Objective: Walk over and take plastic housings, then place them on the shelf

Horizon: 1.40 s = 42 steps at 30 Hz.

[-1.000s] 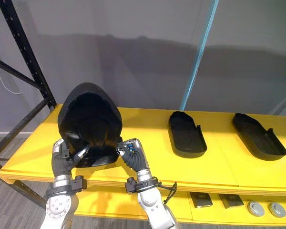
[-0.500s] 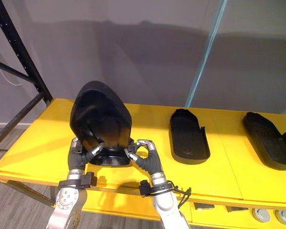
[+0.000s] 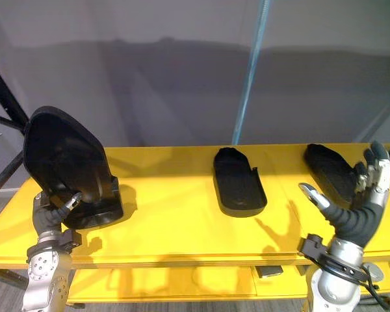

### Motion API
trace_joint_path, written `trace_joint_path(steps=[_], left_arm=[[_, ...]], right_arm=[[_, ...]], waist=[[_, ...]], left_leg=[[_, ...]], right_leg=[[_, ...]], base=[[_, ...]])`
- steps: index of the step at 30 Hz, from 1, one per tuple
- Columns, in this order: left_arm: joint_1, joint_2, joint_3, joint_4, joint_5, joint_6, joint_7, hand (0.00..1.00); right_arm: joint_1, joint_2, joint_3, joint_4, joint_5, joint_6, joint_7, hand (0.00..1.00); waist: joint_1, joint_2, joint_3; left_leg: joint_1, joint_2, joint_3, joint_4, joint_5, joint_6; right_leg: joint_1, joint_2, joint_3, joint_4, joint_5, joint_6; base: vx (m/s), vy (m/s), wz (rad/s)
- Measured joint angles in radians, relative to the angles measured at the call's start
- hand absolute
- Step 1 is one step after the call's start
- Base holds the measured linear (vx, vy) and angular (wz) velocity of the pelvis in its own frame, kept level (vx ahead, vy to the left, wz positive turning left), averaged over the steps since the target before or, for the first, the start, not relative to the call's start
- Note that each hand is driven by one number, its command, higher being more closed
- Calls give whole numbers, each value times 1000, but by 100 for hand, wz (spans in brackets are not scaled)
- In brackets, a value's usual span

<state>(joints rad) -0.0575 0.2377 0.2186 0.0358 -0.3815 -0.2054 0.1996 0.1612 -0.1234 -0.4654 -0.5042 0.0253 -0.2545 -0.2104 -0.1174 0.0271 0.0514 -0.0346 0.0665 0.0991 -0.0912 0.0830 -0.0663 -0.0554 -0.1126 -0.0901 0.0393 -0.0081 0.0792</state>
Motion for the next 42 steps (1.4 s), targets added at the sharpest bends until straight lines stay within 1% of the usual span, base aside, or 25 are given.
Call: trace_joint_path(steps=[4,6,7,8,9,10,11,12,13,14,15,16,18,19,21,25,27,28,31,32,33,37,38,39,42], left_arm=[[21,1,39,78,-65,1,-40,100],[5,27,52,120,-123,1,-51,100],[-2,48,52,144,-149,1,-58,100],[-4,75,52,168,-177,2,-67,100],[-9,115,52,200,-217,4,-81,100],[-17,156,51,231,-258,8,-97,100],[-21,177,48,248,-275,10,-103,100],[-32,216,45,279,-302,15,-120,100],[-46,255,36,320,-329,22,-133,100],[-54,277,28,343,-342,26,-140,100],[-69,315,21,381,-362,36,-152,100],[-77,334,17,396,-366,41,-157,100],[-112,408,-20,449,-383,48,-174,100],[-117,423,-24,462,-383,50,-181,100],[-160,495,-62,534,-383,54,-190,100],[-228,576,-105,646,-382,72,-203,100],[-271,632,-149,698,-381,80,-206,100],[-281,646,-163,707,-381,82,-208,100],[-330,724,-224,747,-351,96,-248,100],[-343,739,-235,756,-341,99,-254,100],[-378,766,-254,774,-313,108,-271,0],[-433,818,-301,806,-226,112,-295,0],[-456,838,-318,813,-189,114,-303,0],[-481,849,-329,814,-119,120,-317,0],[-558,852,-347,837,-17,120,-318,0]], right_arm=[[104,46,-14,6,-5,0,8,0],[162,76,-40,25,-5,0,9,0],[185,83,-46,44,-12,0,6,0],[201,84,-46,83,-26,0,3,0],[218,85,-46,148,-47,1,-1,0],[239,88,-46,216,-63,9,-8,0],[251,88,-46,255,-72,14,-12,0],[278,88,-46,330,-77,26,-18,0],[303,88,-46,409,-86,47,-25,0],[315,88,-46,450,-94,53,-25,0],[329,88,-46,533,-99,67,-25,0],[331,88,-47,581,-101,73,-25,0],[336,88,-46,757,-106,92,-21,0],[336,88,-46,790,-106,96,-18,0],[334,88,-38,880,-109,105,0,0],[320,75,11,969,-109,106,32,0],[302,74,68,1005,-109,106,53,0],[302,73,83,1005,-109,106,58,0],[300,70,153,1009,-109,106,82,0],[299,68,164,1012,-109,105,86,0],[294,61,190,1032,-109,105,92,0],[276,56,223,1049,-89,105,98,0],[268,52,238,1048,-88,104,102,0],[264,52,245,1049,-83,103,110,0],[259,52,266,1069,-65,103,115,0]], waist=[[-36,16,-12],[-40,25,-15],[-45,29,-15],[-57,33,-16],[-63,38,-17],[-63,42,-15],[-63,44,-14],[-63,49,-11],[-63,55,-6],[-62,57,-4],[-65,60,2],[-66,60,8],[-63,60,36],[-63,60,41],[-61,57,83],[-59,51,132],[-56,41,161],[-56,41,169],[-56,33,198],[-55,30,203],[-50,27,214],[-47,23,233],[-47,21,238],[-44,21,245],[-33,13,253]], left_leg=[[-8,17,42,0,-4,-5],[-13,26,63,0,-4,-6],[-13,27,67,0,-4,-6],[-14,31,69,0,-5,-7],[-15,36,77,0,-5,-8],[-20,40,91,0,-5,-9],[-27,41,93,0,-7,-12],[-33,43,98,0,-10,-17],[-35,44,104,0,-12,-19],[-37,44,106,0,-12,-20],[-39,45,107,0,-11,-19],[-39,45,108,0,-11,-19],[-44,44,112,0,-8,-16],[-49,44,115,0,-8,-16],[-51,41,122,1,-7,-16],[-78,39,135,5,1,-12],[-86,39,145,8,1,-13],[-85,39,145,9,1,-13],[-88,39,148,12,0,-14],[-90,40,149,14,0,-15],[-96,40,150,17,-1,-15],[-106,40,153,20,-2,-17],[-114,42,155,21,-2,-17],[-115,44,156,22,-2,-17],[-117,47,163,28,-7,-23]], right_leg=[[-23,20,44,-21,22,-6],[-35,30,61,-31,34,-10],[-37,33,67,-32,35,-12],[-38,37,72,-31,35,-13],[-46,41,77,-30,36,-14],[-57,45,90,-31,41,-17],[-64,46,100,-31,42,-18],[-73,48,107,-31,43,-19],[-79,50,110,-29,44,-19],[-81,51,110,-29,44,-19],[-84,51,112,-28,44,-19],[-85,52,113,-27,44,-19],[-98,53,121,-14,43,-20],[-105,54,126,-12,43,-20],[-116,55,133,1,41,-19],[-169,54,141,38,35,-17],[-192,56,159,64,27,-16],[-192,56,159,68,25,-16],[-218,56,163,117,-1,-19],[-223,56,164,125,-5,-19],[-232,57,164,135,-9,-21],[-254,57,166,158,-18,-23],[-263,56,168,162,-19,-23],[-263,56,168,162,-19,-23],[-263,57,168,162,-19,-24]], base=[[-3,-10,-36],[-23,-20,-33],[-34,-17,-20],[-33,-15,-15],[-34,-18,-23],[-39,-15,-25],[-37,-8,-24],[-29,-1,-16],[-8,1,-15],[5,2,-10],[8,3,-5],[0,0,0],[3,11,-5],[-1,14,-10],[-4,15,-10],[-26,14,-9],[-23,8,-12],[-28,5,-8],[0,0,0],[0,0,0],[0,0,0],[-1,1,-1],[0,0,0],[0,0,0],[0,0,0]])
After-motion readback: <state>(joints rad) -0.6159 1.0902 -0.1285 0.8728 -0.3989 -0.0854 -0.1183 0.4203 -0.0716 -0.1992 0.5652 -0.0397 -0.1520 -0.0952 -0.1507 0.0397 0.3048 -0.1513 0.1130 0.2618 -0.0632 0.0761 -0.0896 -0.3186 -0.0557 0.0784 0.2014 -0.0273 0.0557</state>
